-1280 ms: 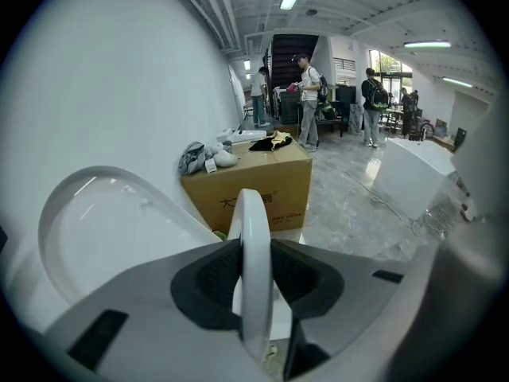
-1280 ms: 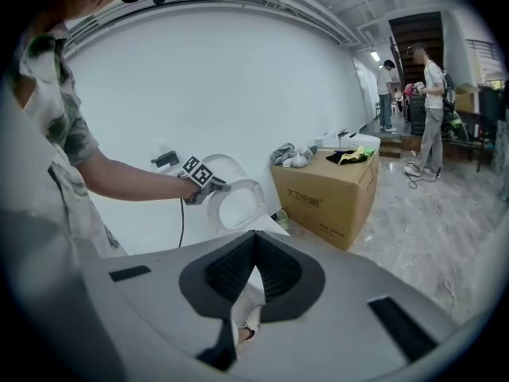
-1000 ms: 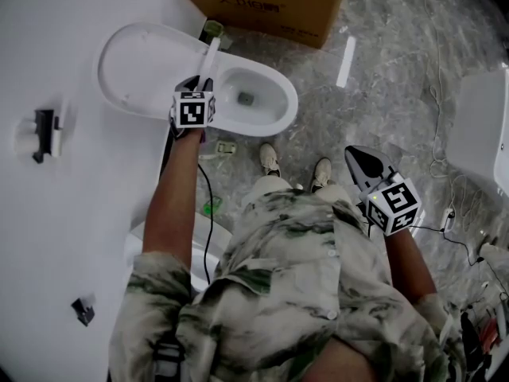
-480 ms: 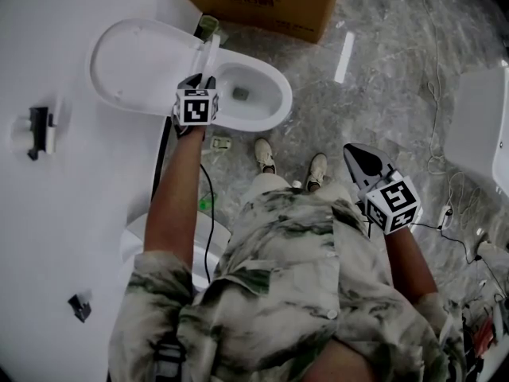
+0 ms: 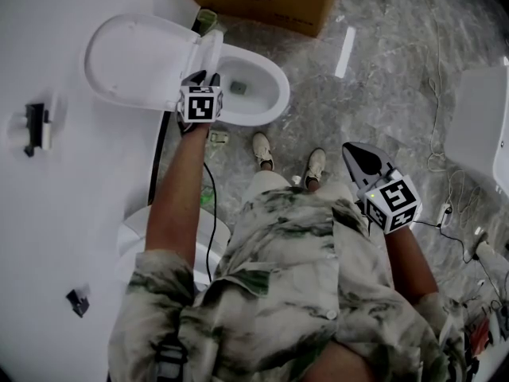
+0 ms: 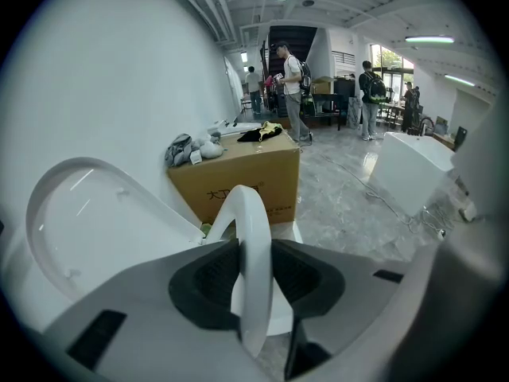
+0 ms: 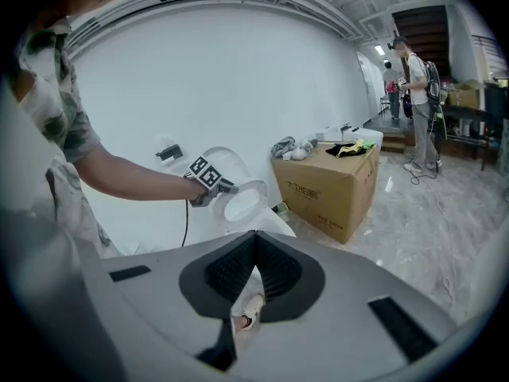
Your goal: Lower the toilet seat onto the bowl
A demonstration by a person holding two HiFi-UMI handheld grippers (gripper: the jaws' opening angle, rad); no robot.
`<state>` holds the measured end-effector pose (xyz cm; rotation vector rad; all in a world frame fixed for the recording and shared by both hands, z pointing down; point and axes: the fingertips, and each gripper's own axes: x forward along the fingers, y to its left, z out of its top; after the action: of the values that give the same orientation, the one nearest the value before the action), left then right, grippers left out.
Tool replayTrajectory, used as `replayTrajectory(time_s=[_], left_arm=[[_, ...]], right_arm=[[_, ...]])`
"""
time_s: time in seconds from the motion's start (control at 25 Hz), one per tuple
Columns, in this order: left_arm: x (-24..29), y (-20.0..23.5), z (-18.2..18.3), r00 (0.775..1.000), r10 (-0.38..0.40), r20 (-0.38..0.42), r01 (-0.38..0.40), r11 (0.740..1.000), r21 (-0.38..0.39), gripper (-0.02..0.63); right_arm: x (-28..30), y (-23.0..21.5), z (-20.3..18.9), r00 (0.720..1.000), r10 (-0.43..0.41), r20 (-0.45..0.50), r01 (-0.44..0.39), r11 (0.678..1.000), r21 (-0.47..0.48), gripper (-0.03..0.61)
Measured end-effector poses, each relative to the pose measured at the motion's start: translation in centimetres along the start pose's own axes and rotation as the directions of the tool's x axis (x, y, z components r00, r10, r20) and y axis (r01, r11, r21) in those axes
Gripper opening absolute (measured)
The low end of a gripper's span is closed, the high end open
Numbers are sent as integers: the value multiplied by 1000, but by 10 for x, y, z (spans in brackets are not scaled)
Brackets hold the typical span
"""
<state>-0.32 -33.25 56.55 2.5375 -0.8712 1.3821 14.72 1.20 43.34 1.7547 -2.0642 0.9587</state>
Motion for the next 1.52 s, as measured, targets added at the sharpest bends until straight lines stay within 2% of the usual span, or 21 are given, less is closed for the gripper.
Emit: replayTrajectory(time_s=[0.96,1.52], left_arm=[[34,-73,-22,997,-56,-50,56,998,-7,143],[62,-106,-36,996,-72,-59,74,997,28,144]], right_arm=[[-2,-32,-31,999,16,-39,-15,1000,11,22],[12,-44,-52,998,24,-56,-22,999,34,23]])
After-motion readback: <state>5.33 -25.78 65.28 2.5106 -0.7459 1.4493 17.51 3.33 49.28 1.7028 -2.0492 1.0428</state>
